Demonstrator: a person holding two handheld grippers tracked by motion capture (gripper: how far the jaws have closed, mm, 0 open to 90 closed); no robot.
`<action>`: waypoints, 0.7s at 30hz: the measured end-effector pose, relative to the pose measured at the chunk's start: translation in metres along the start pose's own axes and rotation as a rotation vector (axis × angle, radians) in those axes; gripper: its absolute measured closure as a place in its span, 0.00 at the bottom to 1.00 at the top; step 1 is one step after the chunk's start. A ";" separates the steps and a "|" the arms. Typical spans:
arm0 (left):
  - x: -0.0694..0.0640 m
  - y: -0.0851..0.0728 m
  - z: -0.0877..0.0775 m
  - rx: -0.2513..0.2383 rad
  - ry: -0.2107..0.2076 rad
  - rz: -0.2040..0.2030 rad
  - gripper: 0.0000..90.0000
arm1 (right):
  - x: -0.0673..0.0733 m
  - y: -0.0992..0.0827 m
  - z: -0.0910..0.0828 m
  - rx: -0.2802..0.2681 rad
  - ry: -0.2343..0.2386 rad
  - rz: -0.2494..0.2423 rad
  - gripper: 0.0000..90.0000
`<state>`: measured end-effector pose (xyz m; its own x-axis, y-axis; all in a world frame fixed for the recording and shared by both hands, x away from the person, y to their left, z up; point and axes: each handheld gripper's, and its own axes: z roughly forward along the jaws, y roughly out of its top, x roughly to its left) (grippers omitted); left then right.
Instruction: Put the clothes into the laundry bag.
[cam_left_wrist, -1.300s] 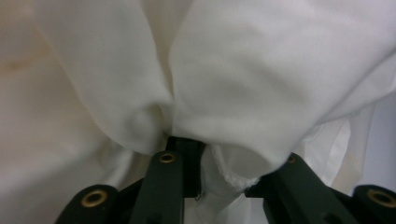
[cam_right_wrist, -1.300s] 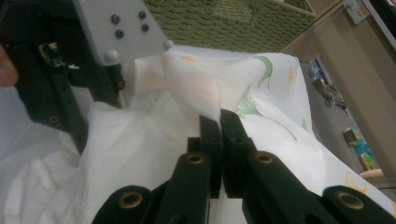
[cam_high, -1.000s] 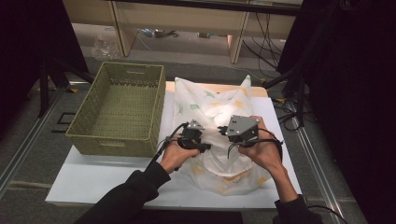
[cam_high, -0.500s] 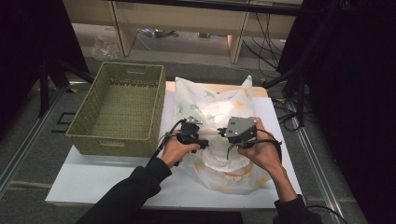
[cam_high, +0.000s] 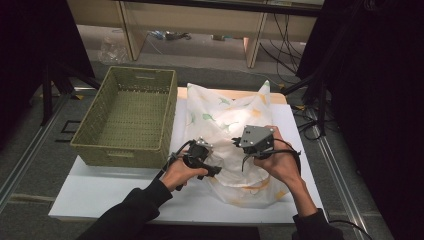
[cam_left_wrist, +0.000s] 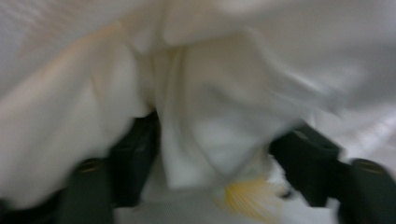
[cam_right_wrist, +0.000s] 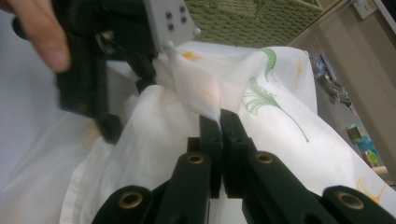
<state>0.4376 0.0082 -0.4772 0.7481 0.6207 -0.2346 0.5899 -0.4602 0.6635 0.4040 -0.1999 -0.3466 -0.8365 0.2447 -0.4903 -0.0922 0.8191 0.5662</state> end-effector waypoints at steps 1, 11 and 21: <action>0.001 0.001 0.002 -0.010 -0.014 -0.002 0.54 | 0.000 0.000 0.000 0.002 0.006 -0.003 1.00; -0.002 0.029 0.012 -0.140 -0.021 -0.081 0.89 | 0.004 -0.002 0.005 0.029 0.013 0.027 1.00; 0.024 0.052 0.031 -0.210 0.105 -0.157 0.90 | 0.008 -0.002 0.010 0.047 0.024 0.035 1.00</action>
<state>0.4956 -0.0209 -0.4707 0.6104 0.7416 -0.2781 0.6121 -0.2188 0.7599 0.4024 -0.1944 -0.3580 -0.8516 0.2617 -0.4541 -0.0376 0.8337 0.5510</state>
